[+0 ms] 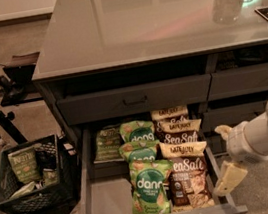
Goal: Pick brown chip bag from middle drawer and place on counter
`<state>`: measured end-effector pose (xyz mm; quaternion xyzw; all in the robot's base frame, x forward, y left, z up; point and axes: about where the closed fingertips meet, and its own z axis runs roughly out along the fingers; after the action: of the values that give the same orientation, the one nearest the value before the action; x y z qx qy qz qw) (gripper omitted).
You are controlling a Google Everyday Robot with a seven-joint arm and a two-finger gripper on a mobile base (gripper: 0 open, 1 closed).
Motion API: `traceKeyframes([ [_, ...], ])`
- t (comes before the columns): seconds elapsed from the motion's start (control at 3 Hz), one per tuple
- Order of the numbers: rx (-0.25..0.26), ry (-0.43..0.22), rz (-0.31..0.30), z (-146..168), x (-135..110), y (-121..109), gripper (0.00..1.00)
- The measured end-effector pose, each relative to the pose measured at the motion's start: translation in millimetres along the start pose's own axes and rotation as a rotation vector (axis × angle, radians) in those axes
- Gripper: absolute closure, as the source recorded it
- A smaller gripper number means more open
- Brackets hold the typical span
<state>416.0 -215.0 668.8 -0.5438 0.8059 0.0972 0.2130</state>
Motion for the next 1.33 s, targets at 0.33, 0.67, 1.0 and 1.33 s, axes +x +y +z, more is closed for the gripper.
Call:
traceKeyframes([
  [0.33, -0.007, -0.044, 0.037, 58, 11, -2, 0.00],
  [0.67, 0.007, -0.081, 0.032, 96, 14, -7, 0.00],
  [1.0, 0.027, -0.109, 0.028, 121, 20, -14, 0.07],
  [1.33, 0.042, -0.122, 0.018, 137, 22, -22, 0.07],
])
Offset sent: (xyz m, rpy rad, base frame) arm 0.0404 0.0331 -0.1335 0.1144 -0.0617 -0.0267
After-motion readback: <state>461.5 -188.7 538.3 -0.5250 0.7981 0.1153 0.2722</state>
